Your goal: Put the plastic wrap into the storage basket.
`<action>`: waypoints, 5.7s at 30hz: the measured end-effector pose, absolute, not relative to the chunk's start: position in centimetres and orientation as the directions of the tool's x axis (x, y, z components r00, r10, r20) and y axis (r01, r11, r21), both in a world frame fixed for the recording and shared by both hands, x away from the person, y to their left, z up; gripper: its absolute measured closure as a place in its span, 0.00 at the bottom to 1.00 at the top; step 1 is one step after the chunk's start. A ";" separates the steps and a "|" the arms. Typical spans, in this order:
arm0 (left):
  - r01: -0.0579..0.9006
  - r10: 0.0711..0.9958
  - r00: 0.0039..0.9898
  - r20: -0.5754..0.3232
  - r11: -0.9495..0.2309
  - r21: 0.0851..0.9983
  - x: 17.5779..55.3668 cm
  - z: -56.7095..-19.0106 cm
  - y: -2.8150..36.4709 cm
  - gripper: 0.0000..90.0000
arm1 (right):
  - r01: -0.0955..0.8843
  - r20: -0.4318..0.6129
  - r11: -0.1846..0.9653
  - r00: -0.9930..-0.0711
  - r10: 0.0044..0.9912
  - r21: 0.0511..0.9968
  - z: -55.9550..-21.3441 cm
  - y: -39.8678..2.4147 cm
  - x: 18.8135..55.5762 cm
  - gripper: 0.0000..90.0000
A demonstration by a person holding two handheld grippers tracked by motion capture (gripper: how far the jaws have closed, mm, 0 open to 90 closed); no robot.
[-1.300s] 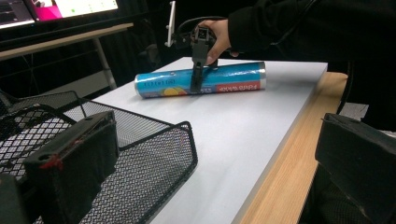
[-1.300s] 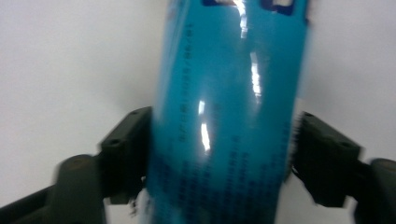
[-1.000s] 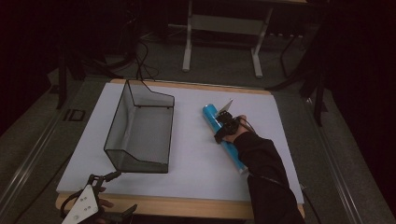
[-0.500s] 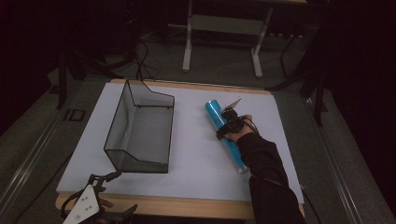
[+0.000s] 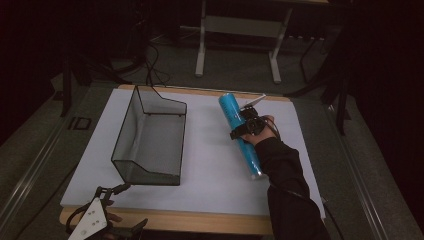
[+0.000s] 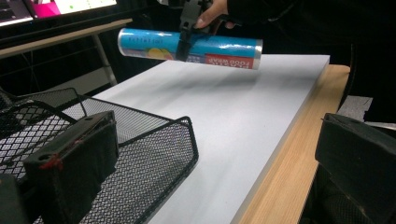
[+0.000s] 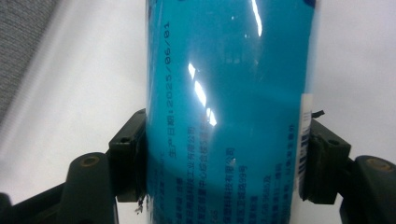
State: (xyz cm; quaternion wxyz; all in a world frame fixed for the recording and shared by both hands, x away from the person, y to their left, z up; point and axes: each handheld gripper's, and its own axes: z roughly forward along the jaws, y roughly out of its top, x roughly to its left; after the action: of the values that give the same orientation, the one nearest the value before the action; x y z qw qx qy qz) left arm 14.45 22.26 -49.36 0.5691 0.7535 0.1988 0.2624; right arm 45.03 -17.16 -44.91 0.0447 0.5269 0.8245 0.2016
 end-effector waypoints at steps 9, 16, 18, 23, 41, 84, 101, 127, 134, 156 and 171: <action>0.002 0.599 0.783 0.168 -0.273 0.962 14.5 -49.4 22.2 0.00 | 0.829 0.173 0.333 -0.446 0.878 0.449 -43.0 -15.5 44.4 0.35; 0.002 0.598 0.783 0.167 -0.272 0.962 14.5 -49.4 22.2 0.00 | 0.809 0.191 0.288 -0.435 0.880 0.513 -41.0 -14.4 44.2 0.35; 0.002 0.598 0.784 0.169 -0.274 0.962 14.5 -49.4 22.2 0.00 | 0.807 0.196 0.283 -0.434 0.879 0.518 -40.5 -13.9 44.2 0.35; 0.002 0.598 0.783 0.169 -0.273 0.962 14.4 -49.4 22.2 0.00 | 0.802 0.231 0.256 -0.434 0.871 0.540 -39.8 -12.4 44.3 0.35; -0.009 0.587 0.790 0.176 -0.277 0.961 14.2 -49.3 22.2 0.00 | 0.761 0.307 0.214 -0.478 0.823 0.612 -38.3 -5.3 43.9 0.35; -0.012 0.584 0.793 0.173 -0.270 0.963 14.1 -49.2 22.3 0.00 | 0.817 0.446 0.027 -0.341 0.827 0.575 -46.8 4.2 42.0 0.35; -0.007 0.579 0.797 0.171 -0.275 0.962 14.2 -49.3 22.3 0.00 | 0.838 0.401 0.044 -0.306 0.863 0.544 -47.9 4.3 42.3 0.35; -0.007 0.569 0.803 0.178 -0.289 0.957 14.1 -49.4 22.2 0.00 | 0.746 0.198 0.176 -0.383 0.902 0.642 -47.5 4.7 41.4 0.28; -0.002 0.568 0.804 0.174 -0.290 0.957 14.1 -49.4 22.2 0.00 | 0.736 0.243 0.174 -0.423 0.873 0.654 -45.9 3.3 41.8 0.19; 0.001 0.583 0.795 0.169 -0.280 0.960 14.2 -49.3 22.2 0.00 | 0.604 0.188 0.332 -0.636 0.748 0.724 -43.3 -3.2 39.3 0.15; 0.004 0.577 0.800 0.165 -0.280 0.960 14.3 -49.4 22.2 0.00 | 0.563 0.163 0.319 -0.644 0.747 0.763 -43.9 -7.6 37.8 0.15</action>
State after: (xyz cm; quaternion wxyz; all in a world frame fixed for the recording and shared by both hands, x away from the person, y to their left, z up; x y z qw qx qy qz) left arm 14.31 22.16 -49.38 0.5688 0.7592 0.1912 0.2519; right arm 37.81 -7.56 -43.94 0.1103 0.4070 0.8045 0.4183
